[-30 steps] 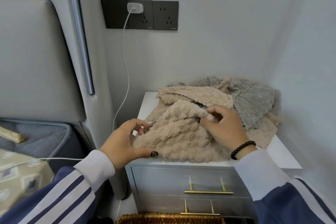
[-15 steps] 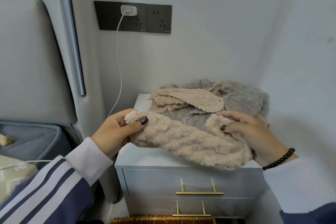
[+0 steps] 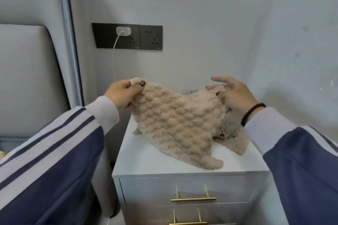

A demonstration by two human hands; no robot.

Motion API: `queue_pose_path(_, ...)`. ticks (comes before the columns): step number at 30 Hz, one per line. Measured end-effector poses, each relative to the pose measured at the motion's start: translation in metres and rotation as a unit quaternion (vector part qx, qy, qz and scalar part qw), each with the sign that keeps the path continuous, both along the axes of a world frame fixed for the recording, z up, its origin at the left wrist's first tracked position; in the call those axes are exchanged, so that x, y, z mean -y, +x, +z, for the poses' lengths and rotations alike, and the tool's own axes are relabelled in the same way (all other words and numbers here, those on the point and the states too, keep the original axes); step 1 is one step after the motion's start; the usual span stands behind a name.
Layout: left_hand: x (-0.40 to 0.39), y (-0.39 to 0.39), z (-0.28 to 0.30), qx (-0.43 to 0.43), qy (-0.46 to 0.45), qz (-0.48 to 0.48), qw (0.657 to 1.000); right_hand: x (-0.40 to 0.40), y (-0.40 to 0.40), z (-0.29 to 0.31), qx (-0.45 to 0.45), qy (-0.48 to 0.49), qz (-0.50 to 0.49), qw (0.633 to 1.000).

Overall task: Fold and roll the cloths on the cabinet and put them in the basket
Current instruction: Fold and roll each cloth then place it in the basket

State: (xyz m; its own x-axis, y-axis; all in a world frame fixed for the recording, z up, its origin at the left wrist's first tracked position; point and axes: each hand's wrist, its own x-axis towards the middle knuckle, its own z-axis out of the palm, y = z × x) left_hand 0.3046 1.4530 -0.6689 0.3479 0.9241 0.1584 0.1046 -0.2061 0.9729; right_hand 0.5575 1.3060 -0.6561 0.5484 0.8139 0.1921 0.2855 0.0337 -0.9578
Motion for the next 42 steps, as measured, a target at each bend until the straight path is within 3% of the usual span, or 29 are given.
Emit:
queue_pose_path(4,0.015,-0.010,0.072,0.088,0.066,-0.002,0.994,0.017,0.004,0.075,0.042,0.157,-0.052,0.985)
queue_pose_path(7,0.033,-0.026,0.077,0.105,0.081,-0.034,0.991,0.044,-0.001,0.082,0.063,0.163,-0.001,0.985)
queue_pose_path(11,0.058,-0.055,0.031,0.048,0.043,-0.081,0.995,0.080,-0.009,0.046,0.030,0.030,0.118,0.992)
queue_pose_path(16,0.080,-0.080,-0.029,-0.066,-0.029,-0.210,0.975,0.112,-0.004,0.016,0.007,-0.193,0.272,0.943)
queue_pose_path(19,0.075,-0.075,-0.042,-0.124,-0.056,-0.215,0.967,0.101,-0.007,0.009,0.094,-0.281,0.247,0.923)
queue_pose_path(22,0.050,-0.058,-0.042,-0.172,-0.037,-0.154,0.972,0.071,-0.013,0.004,0.262,-0.301,0.175,0.900)
queue_pose_path(25,0.028,-0.040,-0.019,-0.152,0.001,-0.070,0.986,0.042,-0.008,0.017,0.332,-0.221,0.045,0.916)
queue_pose_path(28,0.024,-0.028,0.032,-0.019,0.032,0.011,0.999,0.029,0.001,0.052,0.284,-0.044,-0.072,0.955)
queue_pose_path(31,0.027,-0.031,0.076,0.079,0.074,0.021,0.994,0.043,-0.006,0.090,0.175,0.111,-0.073,0.976)
queue_pose_path(34,0.035,-0.048,0.084,0.108,0.111,-0.020,0.988,0.074,-0.015,0.101,0.144,0.150,-0.001,0.978)
queue_pose_path(38,0.053,-0.069,0.034,0.080,0.087,-0.100,0.988,0.111,-0.012,0.062,0.172,0.030,0.096,0.980)
queue_pose_path(42,0.076,-0.087,-0.055,-0.046,0.042,-0.173,0.983,0.125,-0.008,-0.020,0.199,-0.155,0.160,0.954)
